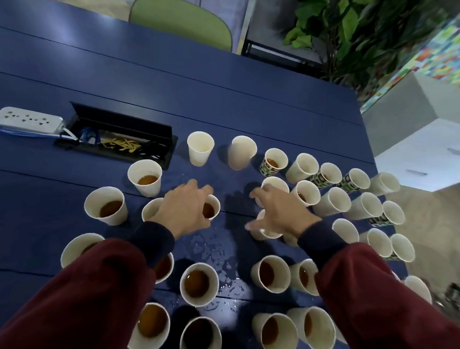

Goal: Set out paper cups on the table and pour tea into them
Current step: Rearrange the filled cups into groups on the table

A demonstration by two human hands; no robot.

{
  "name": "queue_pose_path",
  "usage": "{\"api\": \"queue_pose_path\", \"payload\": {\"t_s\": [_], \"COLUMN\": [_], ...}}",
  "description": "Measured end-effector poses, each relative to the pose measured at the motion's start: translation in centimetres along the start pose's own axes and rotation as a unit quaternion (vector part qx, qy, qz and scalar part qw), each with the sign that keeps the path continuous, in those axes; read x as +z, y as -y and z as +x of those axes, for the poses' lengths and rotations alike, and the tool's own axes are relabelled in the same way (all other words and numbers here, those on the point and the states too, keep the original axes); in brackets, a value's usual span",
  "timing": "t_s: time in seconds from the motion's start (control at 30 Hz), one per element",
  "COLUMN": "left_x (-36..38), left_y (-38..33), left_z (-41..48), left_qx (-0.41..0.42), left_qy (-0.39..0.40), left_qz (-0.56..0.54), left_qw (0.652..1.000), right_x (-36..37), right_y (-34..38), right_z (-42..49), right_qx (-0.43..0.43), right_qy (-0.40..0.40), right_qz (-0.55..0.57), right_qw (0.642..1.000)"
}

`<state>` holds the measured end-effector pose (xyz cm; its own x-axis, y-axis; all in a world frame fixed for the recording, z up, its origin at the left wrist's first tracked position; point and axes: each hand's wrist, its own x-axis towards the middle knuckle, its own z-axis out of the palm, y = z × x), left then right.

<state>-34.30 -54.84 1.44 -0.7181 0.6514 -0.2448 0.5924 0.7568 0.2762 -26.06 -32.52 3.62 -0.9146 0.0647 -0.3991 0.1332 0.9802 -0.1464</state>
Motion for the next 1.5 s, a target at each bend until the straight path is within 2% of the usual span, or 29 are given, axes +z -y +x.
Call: {"api": "queue_pose_path", "payload": {"t_s": [0.13,0.23,0.4,0.53,0.63,0.77,0.93,1.07,1.2,1.27,1.33,1.43,1.5], "left_x": [0.2,0.2,0.2,0.7,1.2,1.8,2.3,2.6,2.9,2.7,2.2,1.6,1.2], "left_y": [-0.6,-0.7,-0.6,-0.5,-0.4,-0.5,-0.6,-0.4,-0.6,-0.8,-1.3,-2.8,-4.3], "left_z": [-0.8,-1.4,-2.1,-2.3,-2.3,-2.0,-1.5,-0.8,-0.1,0.3,0.6,1.0,1.1], "left_qx": [-0.001,-0.001,0.012,0.023,0.027,0.042,0.040,0.029,0.017,0.005,-0.010,-0.009,-0.005], "left_qy": [0.001,-0.004,-0.002,0.000,0.013,0.016,0.017,-0.007,-0.019,-0.034,-0.043,-0.047,-0.053], "left_qz": [-0.007,-0.015,-0.012,0.003,0.022,0.034,0.009,-0.029,-0.075,-0.091,-0.111,-0.131,-0.156], "left_qw": [1.000,1.000,1.000,1.000,0.999,0.998,0.999,0.999,0.997,0.995,0.993,0.990,0.986], "right_x": [2.1,2.4,-1.4,-5.7,-6.0,-4.0,-2.0,-2.1,-2.0,-1.1,0.2,2.2,3.4], "right_y": [-0.2,-0.1,1.4,4.4,7.4,11.2,12.5,11.2,7.6,5.4,3.7,2.0,1.5], "right_z": [-1.8,-2.3,-2.0,1.1,5.6,10.0,12.9,12.0,7.8,4.8,2.1,-0.8,-2.0], "right_qx": [-0.008,-0.019,-0.034,-0.063,-0.088,-0.142,-0.143,-0.138,-0.104,-0.063,-0.022,0.002,-0.007], "right_qy": [0.030,0.019,-0.064,-0.113,-0.086,-0.036,-0.026,-0.029,-0.119,-0.151,-0.120,-0.020,-0.013], "right_qz": [-0.114,-0.151,-0.093,0.002,0.037,-0.011,-0.027,0.050,0.200,0.228,0.231,0.233,0.241], "right_qw": [0.993,0.988,0.993,0.992,0.992,0.989,0.989,0.989,0.967,0.960,0.965,0.972,0.970]}}
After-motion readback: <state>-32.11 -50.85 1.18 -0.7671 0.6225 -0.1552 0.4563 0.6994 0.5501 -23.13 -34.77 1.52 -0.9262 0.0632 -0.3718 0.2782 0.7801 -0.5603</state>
